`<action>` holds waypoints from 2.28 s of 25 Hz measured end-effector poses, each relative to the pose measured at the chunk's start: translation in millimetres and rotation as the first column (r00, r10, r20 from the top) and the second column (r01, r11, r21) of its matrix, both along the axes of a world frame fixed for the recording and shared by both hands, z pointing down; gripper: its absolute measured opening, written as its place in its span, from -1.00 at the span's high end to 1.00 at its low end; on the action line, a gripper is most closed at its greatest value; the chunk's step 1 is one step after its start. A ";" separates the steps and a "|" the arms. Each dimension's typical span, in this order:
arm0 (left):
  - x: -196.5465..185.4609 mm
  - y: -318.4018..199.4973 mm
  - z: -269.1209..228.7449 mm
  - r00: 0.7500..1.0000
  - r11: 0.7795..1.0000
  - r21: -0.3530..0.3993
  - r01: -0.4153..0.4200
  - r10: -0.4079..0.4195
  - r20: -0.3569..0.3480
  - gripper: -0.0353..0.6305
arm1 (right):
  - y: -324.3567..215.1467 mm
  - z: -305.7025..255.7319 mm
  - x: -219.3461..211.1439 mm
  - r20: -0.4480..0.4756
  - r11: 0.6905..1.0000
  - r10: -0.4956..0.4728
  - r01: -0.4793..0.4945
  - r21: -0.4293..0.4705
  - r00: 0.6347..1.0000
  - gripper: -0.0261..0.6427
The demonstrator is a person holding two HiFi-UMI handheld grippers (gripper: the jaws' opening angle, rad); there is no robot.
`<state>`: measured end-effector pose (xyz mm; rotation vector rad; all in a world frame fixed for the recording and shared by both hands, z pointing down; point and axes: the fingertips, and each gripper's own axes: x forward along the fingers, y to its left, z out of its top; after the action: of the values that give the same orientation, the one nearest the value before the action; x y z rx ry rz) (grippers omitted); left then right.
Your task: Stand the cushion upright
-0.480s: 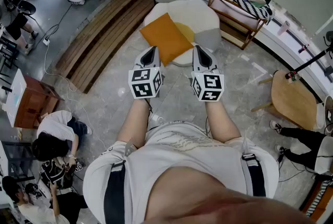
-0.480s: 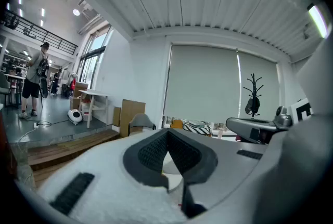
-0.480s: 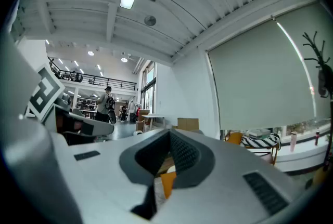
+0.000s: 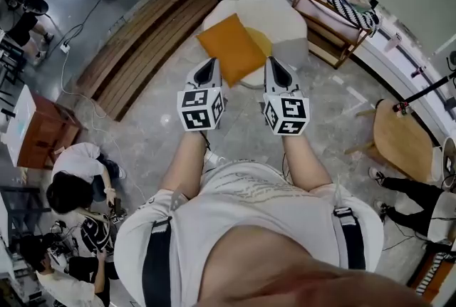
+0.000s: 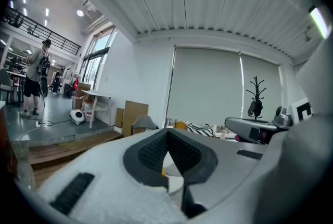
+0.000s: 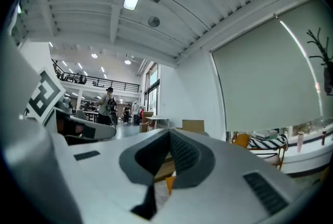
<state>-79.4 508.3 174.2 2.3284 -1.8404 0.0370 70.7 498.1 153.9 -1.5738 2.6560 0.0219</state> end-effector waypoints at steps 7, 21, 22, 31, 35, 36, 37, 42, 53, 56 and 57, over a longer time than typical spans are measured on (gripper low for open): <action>-22.9 -20.2 -1.0 1.000 1.000 0.018 -0.025 0.025 -0.002 0.83 | -19.0 2.7 -32.9 -0.021 1.000 0.000 0.000 -0.003 1.000 0.84; -62.7 -47.8 15.5 0.998 0.998 -0.012 -0.063 0.063 -0.002 0.83 | -45.4 18.0 -75.7 -0.029 0.999 0.033 -0.034 -0.030 0.999 0.84; -64.2 -49.9 17.6 0.998 0.998 -0.014 -0.064 0.064 0.000 0.83 | -48.2 18.8 -77.0 -0.028 0.999 0.034 -0.035 -0.028 0.999 0.84; -71.9 -86.2 30.0 0.997 0.998 -0.022 -0.063 0.064 0.044 0.83 | -95.5 28.1 -80.1 -0.005 0.999 0.046 -0.046 -0.022 0.999 0.84; -74.9 -121.2 32.7 0.997 0.998 -0.019 -0.057 0.058 0.054 0.83 | -132.0 32.4 -79.5 0.006 0.999 0.044 -0.044 -0.015 0.999 0.84; -75.3 -131.5 33.7 0.997 0.998 -0.021 -0.057 0.058 0.055 0.83 | -142.1 33.8 -79.2 0.008 0.999 0.044 -0.044 -0.016 0.999 0.84; -75.3 -141.9 34.6 0.997 0.998 -0.023 -0.056 0.058 0.056 0.83 | -152.0 35.1 -78.5 0.010 0.999 0.045 -0.045 -0.018 0.999 0.84; -72.3 -192.3 37.7 0.997 0.998 -0.030 -0.055 0.057 0.052 0.83 | -202.9 38.5 -73.9 0.012 0.999 0.046 -0.046 -0.021 0.999 0.84; -75.3 -291.8 63.3 0.998 0.995 -0.097 -0.038 0.043 0.044 0.83 | -309.8 62.1 -86.6 -0.013 0.997 0.005 -0.006 -0.075 1.000 0.84; -76.7 -321.2 54.9 0.999 0.996 -0.091 -0.027 0.030 0.038 0.83 | -340.6 53.5 -93.3 -0.043 0.998 -0.019 0.017 -0.058 0.999 0.84; -76.8 -331.4 51.6 0.999 0.996 -0.090 -0.022 0.025 0.037 0.83 | -352.2 50.4 -93.8 -0.044 0.998 -0.025 0.023 -0.058 0.999 0.84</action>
<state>-156.2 176.8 225.8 2.3038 -1.7898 0.1644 -23.2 145.9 204.4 -1.5760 2.7330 -0.0217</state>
